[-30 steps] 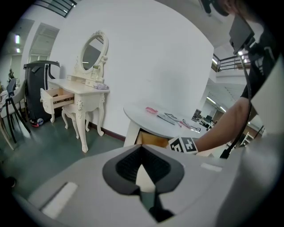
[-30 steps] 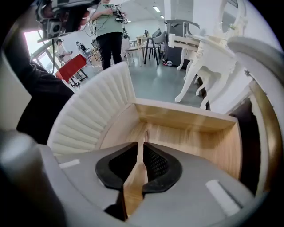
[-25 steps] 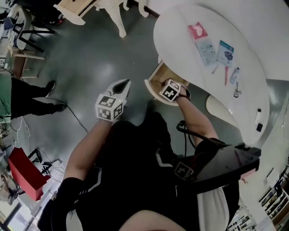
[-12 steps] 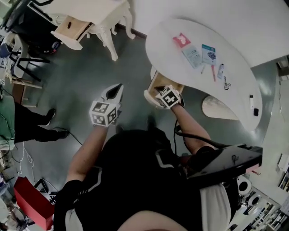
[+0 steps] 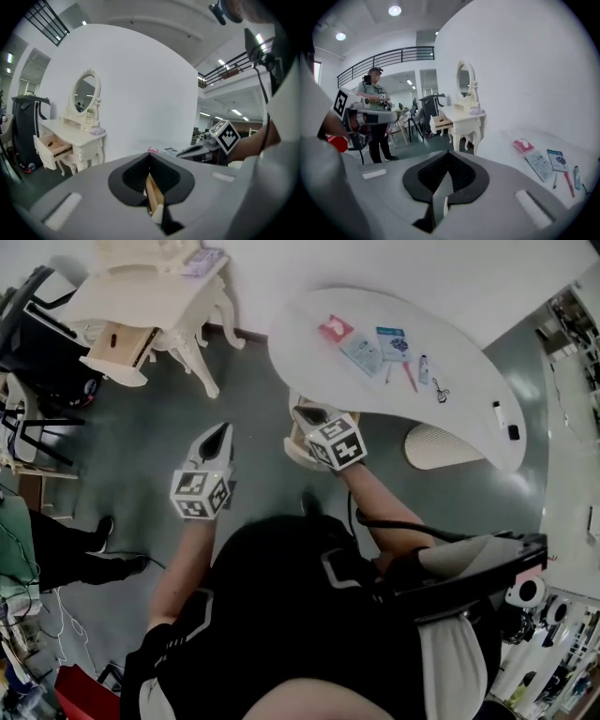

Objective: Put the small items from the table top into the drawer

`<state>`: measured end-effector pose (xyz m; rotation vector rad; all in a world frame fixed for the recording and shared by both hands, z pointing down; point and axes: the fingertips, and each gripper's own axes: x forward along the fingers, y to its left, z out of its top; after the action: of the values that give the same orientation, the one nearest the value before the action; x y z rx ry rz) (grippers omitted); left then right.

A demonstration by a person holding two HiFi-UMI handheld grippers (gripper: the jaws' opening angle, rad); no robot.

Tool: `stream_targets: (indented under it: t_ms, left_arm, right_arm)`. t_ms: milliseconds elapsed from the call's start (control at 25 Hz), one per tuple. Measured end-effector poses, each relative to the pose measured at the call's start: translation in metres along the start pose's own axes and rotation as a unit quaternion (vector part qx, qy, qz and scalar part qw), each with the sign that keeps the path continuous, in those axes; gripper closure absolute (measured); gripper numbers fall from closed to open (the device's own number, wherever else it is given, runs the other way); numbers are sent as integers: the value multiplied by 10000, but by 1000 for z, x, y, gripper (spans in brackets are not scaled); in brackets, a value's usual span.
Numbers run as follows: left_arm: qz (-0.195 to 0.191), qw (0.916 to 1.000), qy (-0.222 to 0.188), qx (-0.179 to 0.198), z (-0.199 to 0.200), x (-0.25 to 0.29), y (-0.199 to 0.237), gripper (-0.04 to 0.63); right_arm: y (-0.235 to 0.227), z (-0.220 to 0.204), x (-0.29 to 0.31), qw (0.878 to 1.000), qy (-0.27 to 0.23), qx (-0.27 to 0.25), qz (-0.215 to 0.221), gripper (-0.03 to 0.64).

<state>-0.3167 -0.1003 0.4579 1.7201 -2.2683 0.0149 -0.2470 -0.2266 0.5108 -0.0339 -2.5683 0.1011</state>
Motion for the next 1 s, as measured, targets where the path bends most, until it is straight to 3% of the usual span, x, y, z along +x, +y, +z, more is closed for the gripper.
stream_targets:
  t_ms: [200, 360, 560, 1000]
  left_arm:
    - [-302, 9987, -334, 243, 23, -5, -12, 595]
    - [-357, 9974, -567, 252, 41, -9, -16, 595]
    - [-498, 9965, -601, 285, 50, -9, -21, 595]
    - [-643, 9957, -624, 217, 51, -12, -23, 595]
  right_arm:
    - [9, 44, -35, 9950, -911, 334, -220, 615]
    - [13, 63, -52, 9904, -1279, 311, -415, 615]
    - [13, 74, -66, 9871, -1408, 208, -731, 617]
    - [18, 80, -72, 9844, -1554, 285, -776, 617]
